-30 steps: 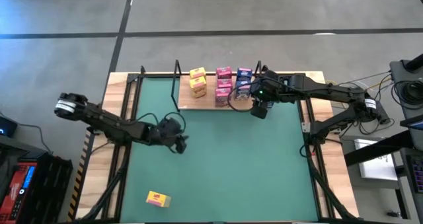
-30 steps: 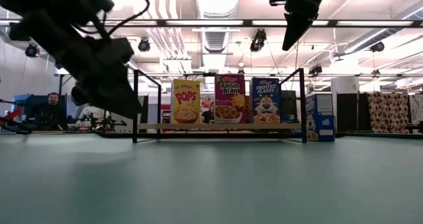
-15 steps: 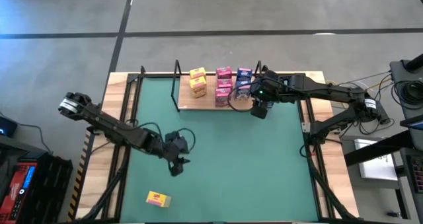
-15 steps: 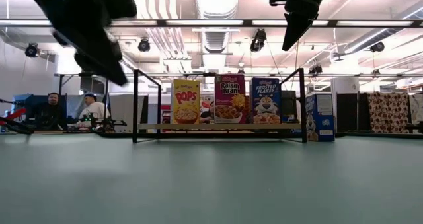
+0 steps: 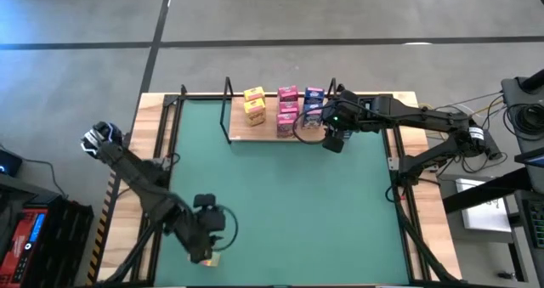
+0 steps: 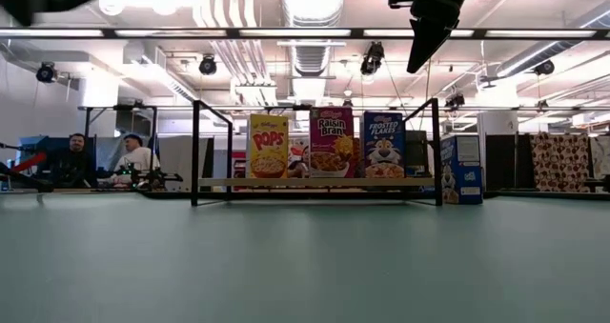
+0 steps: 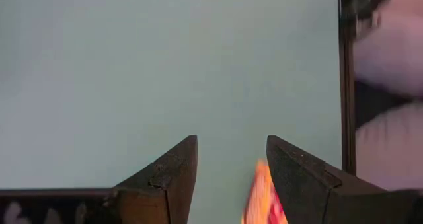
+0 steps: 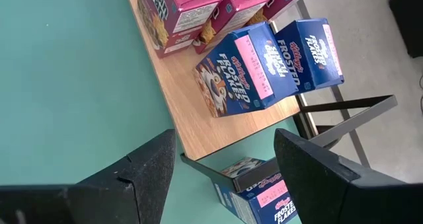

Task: Stack cereal on shelf
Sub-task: Put the yellow cereal box on the shelf and align with the other yellow cereal boxes

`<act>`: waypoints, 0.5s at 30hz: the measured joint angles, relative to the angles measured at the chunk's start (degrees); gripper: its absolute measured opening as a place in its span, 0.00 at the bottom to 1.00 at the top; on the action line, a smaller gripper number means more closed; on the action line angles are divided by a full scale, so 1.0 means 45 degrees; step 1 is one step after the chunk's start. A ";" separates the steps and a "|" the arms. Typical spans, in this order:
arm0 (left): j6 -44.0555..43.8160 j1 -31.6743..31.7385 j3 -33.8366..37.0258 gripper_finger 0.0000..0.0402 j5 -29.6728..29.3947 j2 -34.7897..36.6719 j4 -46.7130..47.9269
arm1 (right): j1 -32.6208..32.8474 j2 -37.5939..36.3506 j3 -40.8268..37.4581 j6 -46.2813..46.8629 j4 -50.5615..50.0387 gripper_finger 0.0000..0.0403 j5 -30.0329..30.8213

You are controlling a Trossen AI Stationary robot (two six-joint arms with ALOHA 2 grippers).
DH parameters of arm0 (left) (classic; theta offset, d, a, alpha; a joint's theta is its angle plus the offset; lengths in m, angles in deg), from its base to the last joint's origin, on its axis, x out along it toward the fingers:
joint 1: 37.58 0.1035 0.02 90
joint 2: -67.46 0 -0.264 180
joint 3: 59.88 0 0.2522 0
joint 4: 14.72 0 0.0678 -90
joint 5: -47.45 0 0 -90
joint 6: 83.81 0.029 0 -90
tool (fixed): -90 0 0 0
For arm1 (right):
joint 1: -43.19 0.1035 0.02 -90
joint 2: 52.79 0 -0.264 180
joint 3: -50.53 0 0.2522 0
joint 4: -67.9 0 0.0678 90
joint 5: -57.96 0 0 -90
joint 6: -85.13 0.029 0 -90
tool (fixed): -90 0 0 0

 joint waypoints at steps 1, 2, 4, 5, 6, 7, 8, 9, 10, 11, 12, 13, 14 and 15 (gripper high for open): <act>-0.0120 -0.0245 -0.0072 0.41 0.0077 -0.0089 0.0214 | -0.0001 -0.0004 -0.0001 -0.0014 0.0000 0.61 0.0000; -0.0221 -0.0453 -0.0135 0.41 0.0259 -0.0146 0.0247 | -0.0001 -0.0002 -0.0001 -0.0019 0.0000 0.61 -0.0002; -0.0468 -0.0834 -0.0224 0.41 0.0555 -0.0218 0.0177 | -0.0001 0.0000 0.0004 0.0001 0.0000 0.61 0.0000; -0.0597 -0.0979 -0.0263 0.41 0.0665 -0.0241 0.0185 | 0.0003 0.0000 0.0000 -0.0003 0.0000 0.61 -0.0003; -0.0689 -0.1122 -0.0306 0.42 0.0681 -0.0264 0.0170 | -0.0001 0.0000 0.0003 -0.0019 0.0000 0.61 0.0000; -0.0806 -0.1251 -0.0342 0.43 0.0713 -0.0259 0.0165 | 0.0001 -0.0003 -0.0001 -0.0017 0.0000 0.61 -0.0002; -0.0890 -0.1355 -0.0382 0.44 0.0720 -0.0242 0.0176 | 0.0000 -0.0003 0.0003 -0.0004 0.0000 0.61 -0.0002; -0.0962 -0.1414 -0.0444 0.46 0.0727 -0.0223 0.0171 | 0.0000 0.0000 -0.0001 0.0001 0.0000 0.61 -0.0001; -0.1021 -0.1466 -0.0489 0.48 0.0730 -0.0217 0.0141 | -0.0001 0.0000 0.0004 -0.0010 0.0000 0.61 -0.0005; -0.1162 -0.1528 -0.0506 0.50 0.0730 -0.0204 0.0128 | 0.0001 -0.0002 -0.0001 -0.0019 0.0000 0.61 -0.0005; -0.1320 -0.1558 -0.0506 0.52 0.0739 -0.0204 0.0138 | -0.0001 0.0000 -0.0001 -0.0014 0.0000 0.61 0.0000; -0.1475 -0.1605 -0.0506 0.55 0.0744 -0.0204 0.0144 | 0.0004 -0.0001 0.0003 0.0000 0.0000 0.61 -0.0004; -0.1599 -0.1655 -0.0506 0.57 0.0749 -0.0204 0.0131 | 0.0000 0.0000 0.0003 0.0001 0.0000 0.61 0.0000; -0.1645 -0.1709 -0.0504 0.59 0.0757 -0.0201 0.0127 | 0.0002 -0.0003 0.0003 -0.0015 0.0000 0.61 -0.0003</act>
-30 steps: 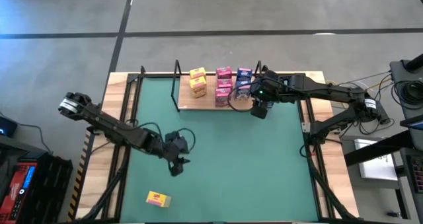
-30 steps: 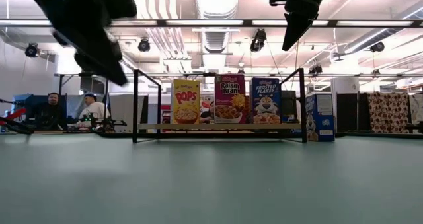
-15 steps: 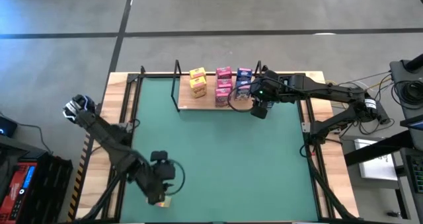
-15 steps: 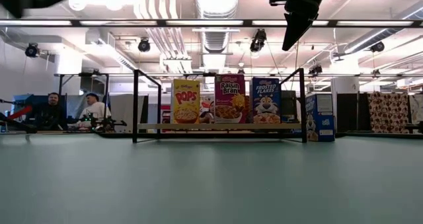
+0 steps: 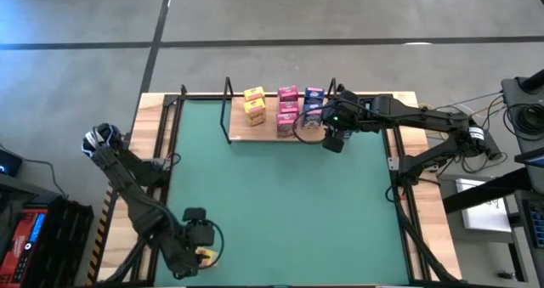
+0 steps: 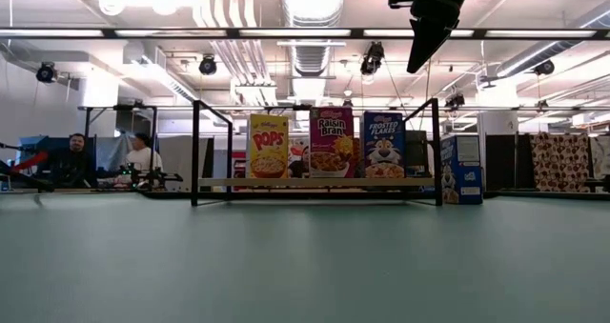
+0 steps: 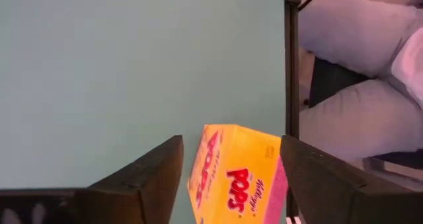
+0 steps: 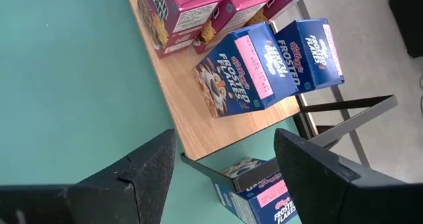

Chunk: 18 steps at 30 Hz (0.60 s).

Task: Stack cereal on shelf
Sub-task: Put the yellow cereal box on the shelf and align with the other yellow cereal boxes

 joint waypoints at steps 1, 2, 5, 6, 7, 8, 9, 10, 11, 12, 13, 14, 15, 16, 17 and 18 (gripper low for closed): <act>-0.0025 -0.0049 0.0028 0.60 0.0074 0.0004 -0.0020 | -0.0001 0.0002 -0.0002 -0.0002 0.0000 0.61 0.0002; -0.0035 -0.0090 0.0047 0.62 0.0217 0.0007 -0.0004 | 0.0000 0.0003 -0.0001 0.0005 0.0000 0.61 0.0002; -0.0031 -0.0133 0.0070 0.64 0.0543 0.0006 0.0002 | 0.0001 -0.0001 0.0001 -0.0004 0.0001 0.61 0.0003; 0.0026 -0.0145 0.0070 0.65 0.0557 0.0005 0.0011 | 0.0001 -0.0002 -0.0001 0.0001 0.0000 0.61 -0.0001; 0.0066 -0.0162 0.0070 0.65 0.0565 0.0002 0.0011 | 0.0001 -0.0001 0.0001 0.0010 0.0000 0.61 0.0003; 0.0130 -0.0167 0.0070 0.65 0.0565 0.0002 0.0021 | -0.0003 0.0002 -0.0002 0.0016 0.0003 0.61 -0.0001; 0.0164 -0.0167 0.0070 0.66 0.0565 0.0002 0.0026 | -0.0003 0.0003 -0.0003 0.0004 0.0000 0.61 0.0003; 0.0166 -0.0167 0.0070 0.66 0.0565 0.0002 0.0031 | -0.0001 0.0000 -0.0001 -0.0001 0.0000 0.61 0.0003; 0.0167 -0.0167 0.0092 0.66 0.0570 0.0002 0.0026 | -0.0001 0.0001 0.0001 0.0003 0.0000 0.61 -0.0001; 0.0163 -0.0181 0.0128 0.66 0.0573 0.0002 0.0045 | -0.0003 0.0002 -0.0001 0.0016 0.0001 0.61 0.0000; 0.0150 -0.0183 0.0153 0.66 0.0686 0.0002 0.0052 | -0.0002 0.0001 -0.0003 0.0014 0.0000 0.61 0.0003; 0.0122 -0.0188 0.0177 0.66 0.0879 0.0002 0.0030 | 0.0001 0.0001 -0.0003 -0.0002 0.0000 0.61 -0.0001; 0.0095 -0.0201 0.0198 0.66 0.1054 0.0002 0.0000 | -0.0003 0.0003 0.0001 -0.0003 0.0000 0.61 0.0003; 0.0084 -0.0213 0.0201 0.66 0.1233 -0.0020 -0.0026 | 0.0001 -0.0002 0.0001 0.0007 0.0000 0.61 0.0003; 0.0112 -0.0252 0.0201 0.66 0.1281 -0.0052 -0.0069 | 0.0001 0.0003 -0.0001 0.0016 0.0000 0.61 -0.0001; 0.0175 -0.0294 0.0201 0.66 0.1312 -0.0107 -0.0074 | 0.0001 0.0001 -0.0003 0.0011 0.0000 0.61 0.0003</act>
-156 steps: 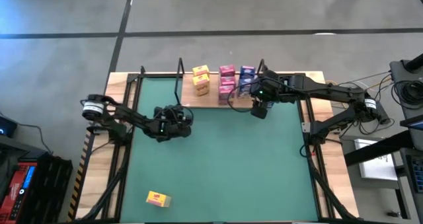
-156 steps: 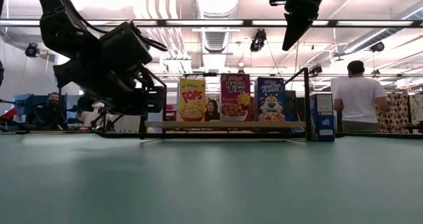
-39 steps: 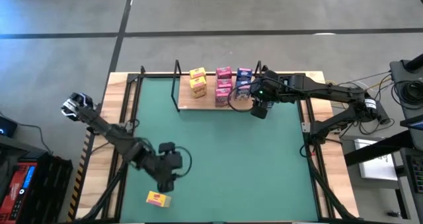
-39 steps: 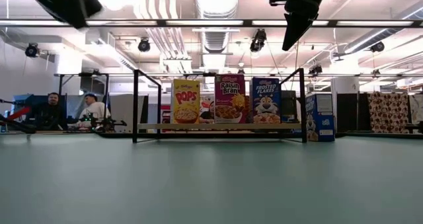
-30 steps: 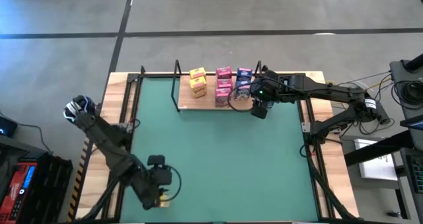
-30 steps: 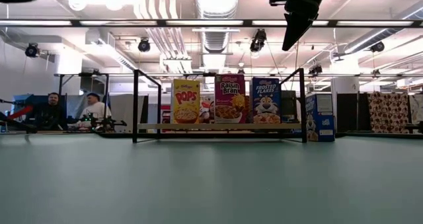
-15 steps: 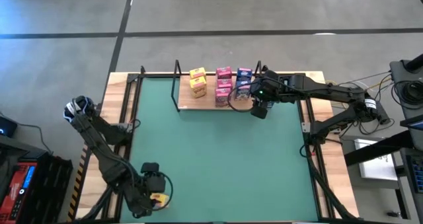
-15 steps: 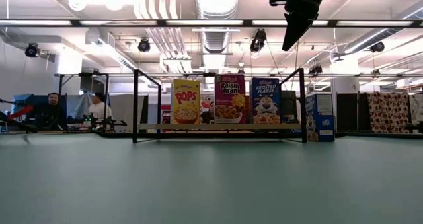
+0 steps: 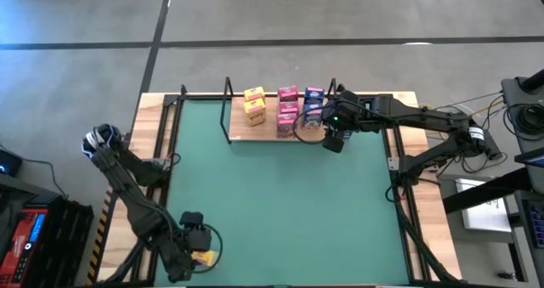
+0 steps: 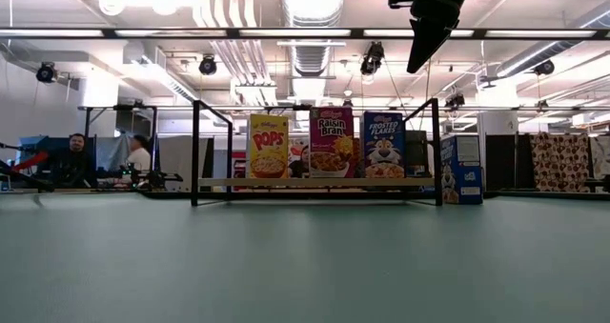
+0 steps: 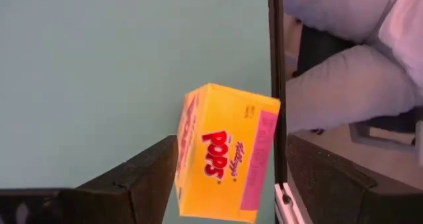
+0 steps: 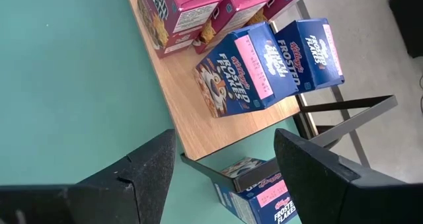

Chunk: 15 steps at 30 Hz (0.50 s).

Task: Stack cereal on shelf
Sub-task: Put the yellow cereal box on the shelf and align with the other yellow cereal boxes

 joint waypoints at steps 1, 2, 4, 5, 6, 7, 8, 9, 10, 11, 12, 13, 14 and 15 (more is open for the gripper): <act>0.0093 -0.0029 0.0000 0.66 0.0020 -0.0068 0.0044 | -0.0002 0.0000 0.0004 -0.0014 0.0000 0.61 -0.0003; 0.0214 -0.0041 0.0000 0.66 0.0023 -0.0146 0.0114 | -0.0003 -0.0002 0.0001 -0.0011 0.0001 0.61 -0.0001; 0.0416 -0.0088 0.0005 0.66 0.0020 -0.0329 0.0231 | -0.0003 -0.0001 0.0000 0.0004 0.0000 0.61 -0.0001; 0.0498 -0.0083 0.0005 0.66 0.0021 -0.0438 0.0316 | -0.0002 0.0001 0.0002 -0.0010 0.0000 0.61 -0.0001; 0.0599 -0.0086 0.0007 0.66 0.0017 -0.0549 0.0411 | -0.0004 0.0001 0.0000 -0.0014 0.0000 0.61 -0.0003; 0.0690 -0.0095 0.0010 0.66 0.0021 -0.0648 0.0469 | -0.0005 -0.0002 0.0004 -0.0010 0.0000 0.61 -0.0004; 0.0762 -0.0111 0.0010 0.66 0.0021 -0.0754 0.0493 | 0.0000 0.0002 0.0005 0.0005 0.0000 0.61 0.0000; 0.0810 -0.0111 0.0010 0.66 0.0050 -0.0843 0.0493 | -0.0004 0.0002 0.0000 0.0005 0.0004 0.61 -0.0005; 0.0876 -0.0115 0.0010 0.66 0.0054 -0.0944 0.0472 | -0.0001 -0.0003 0.0005 -0.0012 0.0000 0.61 0.0000; 0.0922 -0.0115 0.0010 0.66 0.0107 -0.1032 0.0460 | -0.0003 0.0002 0.0000 -0.0011 0.0003 0.61 -0.0004; 0.0961 -0.0115 0.0010 0.66 0.0186 -0.1140 0.0459 | -0.0005 0.0002 0.0002 -0.0007 0.0000 0.61 -0.0002; 0.0982 -0.0115 0.0010 0.66 0.0190 -0.1231 0.0463 | -0.0005 0.0002 0.0005 0.0005 0.0002 0.61 -0.0005; 0.0982 -0.0115 0.0010 0.66 0.0213 -0.1335 0.0461 | -0.0001 0.0001 0.0003 0.0001 0.0000 0.61 -0.0005; 0.0987 -0.0113 0.0010 0.66 0.0250 -0.1427 0.0464 | -0.0004 0.0002 0.0000 -0.0015 0.0000 0.61 0.0000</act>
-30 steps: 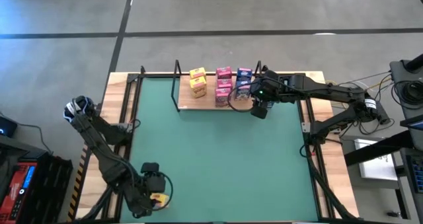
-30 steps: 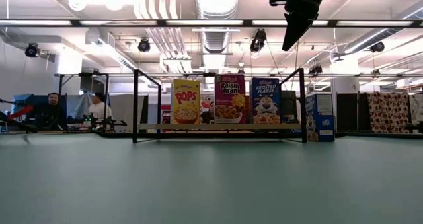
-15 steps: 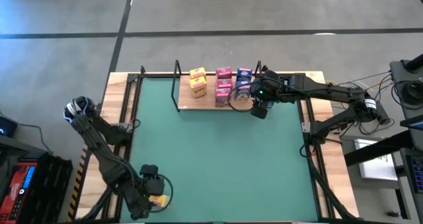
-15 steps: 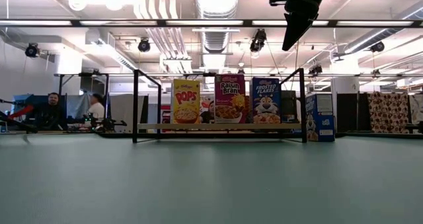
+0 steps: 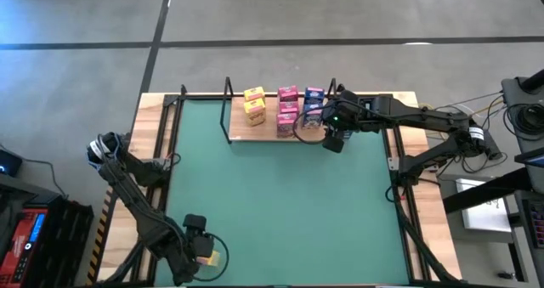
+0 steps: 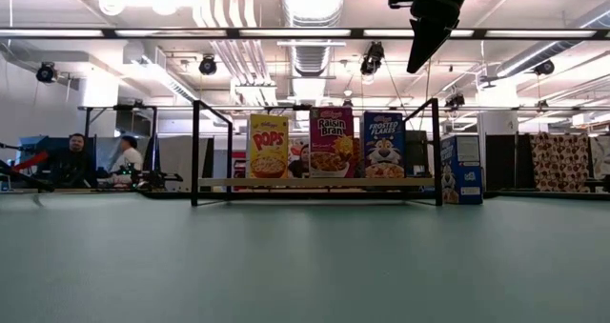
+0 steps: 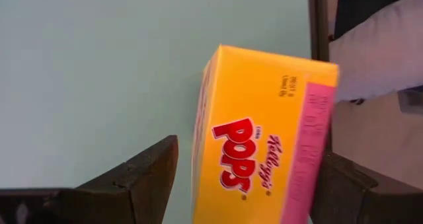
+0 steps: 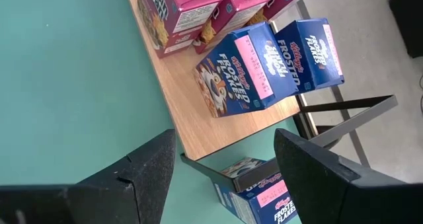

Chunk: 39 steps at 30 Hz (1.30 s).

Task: Stack cereal on shelf
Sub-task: Put the yellow cereal box on the shelf and align with the other yellow cereal boxes

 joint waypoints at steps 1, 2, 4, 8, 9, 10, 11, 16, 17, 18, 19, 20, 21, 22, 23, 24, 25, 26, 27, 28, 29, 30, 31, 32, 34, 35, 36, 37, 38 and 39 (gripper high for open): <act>0.0000 -0.0003 0.0000 0.66 0.0038 -0.0101 0.0029 | 0.0000 0.0000 0.0000 0.0005 0.0004 0.61 -0.0004; 0.0001 -0.0002 0.0000 0.66 0.0071 -0.0196 0.0039 | 0.0004 -0.0004 0.0001 0.0018 0.0000 0.61 0.0000; 0.0067 0.0002 0.0000 0.65 0.0148 -0.0387 0.0035 | 0.0004 -0.0004 0.0000 0.0016 0.0000 0.61 -0.0003; 0.0844 0.0002 0.0000 0.62 0.0285 -0.0728 -0.0002 | 0.0002 0.0000 0.0002 0.0017 0.0003 0.61 -0.0002; 0.1066 0.0007 0.0000 0.60 0.0283 -0.0796 -0.0005 | 0.0002 -0.0002 0.0000 0.0003 0.0002 0.61 -0.0002; 0.1234 0.0009 0.0000 0.58 0.0293 -0.0854 -0.0008 | 0.0003 -0.0002 0.0000 0.0003 0.0002 0.61 0.0000; 0.1359 0.0028 0.0000 0.56 0.0291 -0.0897 -0.0019 | 0.0001 0.0000 0.0001 0.0012 0.0000 0.61 -0.0003; 0.1671 0.0179 -0.0040 0.43 0.0284 -0.0951 0.0012 | 0.0000 -0.0001 0.0000 0.0018 0.0005 0.61 0.0000; 0.1675 0.0238 -0.0097 0.41 0.0281 -0.0952 0.0016 | 0.0003 -0.0001 0.0000 0.0019 0.0000 0.61 0.0000; 0.1676 0.0301 -0.0169 0.38 0.0280 -0.0952 -0.0003 | 0.0000 -0.0001 0.0003 0.0009 0.0003 0.61 -0.0004; 0.1722 0.0381 -0.0235 0.36 0.0273 -0.0952 -0.0004 | 0.0004 0.0000 0.0002 0.0000 0.0000 0.61 -0.0002; 0.1861 0.0463 -0.0328 0.35 0.0267 -0.0952 0.0084 | 0.0003 -0.0003 0.0002 0.0006 0.0000 0.61 0.0000; 0.2060 0.0550 -0.0429 0.33 0.0252 -0.0952 0.0209 | 0.0001 -0.0004 0.0000 0.0019 0.0000 0.61 -0.0001; 0.2277 0.0664 -0.0562 0.32 0.0230 -0.0952 0.0385 | 0.0000 0.0000 0.0000 0.0018 0.0000 0.61 -0.0004; 0.2500 0.0810 -0.0706 0.32 0.0206 -0.0952 0.0539 | 0.0000 -0.0002 0.0000 0.0002 0.0002 0.61 0.0000; 0.2702 0.0969 -0.0867 0.32 0.0105 -0.0952 0.0761 | 0.0000 0.0000 0.0005 0.0000 0.0000 0.61 0.0000; 0.2912 0.1145 -0.1025 0.32 -0.0076 -0.0952 0.1037 | 0.0000 0.0000 0.0000 0.0009 0.0000 0.61 -0.0002; 0.3126 0.1333 -0.1184 0.33 -0.0281 -0.0952 0.1311 | 0.0000 -0.0005 0.0001 0.0019 0.0000 0.61 -0.0004; 0.3365 0.1548 -0.1371 0.33 -0.0509 -0.0952 0.1629 | 0.0000 0.0000 0.0004 0.0013 0.0000 0.61 0.0000; 0.3620 0.1766 -0.1549 0.34 -0.0689 -0.0952 0.1922 | 0.0003 0.0000 0.0002 0.0000 0.0000 0.61 -0.0002; 0.3882 0.2004 -0.1708 0.34 -0.0790 -0.0947 0.2202 | 0.0001 -0.0005 0.0000 0.0002 0.0002 0.61 -0.0001; 0.4137 0.2252 -0.1850 0.34 -0.0834 -0.0942 0.2455 | 0.0000 -0.0001 0.0001 0.0016 0.0004 0.61 0.0000; 0.4421 0.2511 -0.1961 0.34 -0.0912 -0.0937 0.2645 | 0.0004 0.0000 0.0005 0.0019 0.0000 0.61 -0.0004; 0.4768 0.2797 -0.2060 0.34 -0.1024 -0.0937 0.2757 | 0.0004 -0.0003 0.0000 0.0005 0.0002 0.61 0.0000; 0.5607 0.3316 -0.2210 0.34 -0.1181 -0.0923 0.2747 | 0.0004 0.0000 0.0001 0.0009 0.0004 0.61 -0.0004; 0.6097 0.3598 -0.2258 0.34 -0.1241 -0.0913 0.2754 | 0.0004 0.0000 0.0001 0.0020 0.0000 0.61 -0.0003; 0.6585 0.3892 -0.2274 0.34 -0.1290 -0.0903 0.2757 | 0.0004 -0.0003 0.0001 0.0016 0.0000 0.61 -0.0001; 0.7080 0.4186 -0.2283 0.34 -0.1297 -0.0903 0.2763 | 0.0001 0.0000 0.0003 0.0000 0.0001 0.61 -0.0001; 0.7566 0.4477 -0.2283 0.34 -0.1336 -0.0898 0.2764 | 0.0001 -0.0003 0.0000 0.0003 0.0000 0.61 -0.0003; 0.8080 0.4834 -0.2278 0.34 -0.1367 -0.0893 0.2759 | 0.0003 -0.0004 0.0005 0.0013 0.0000 0.61 -0.0004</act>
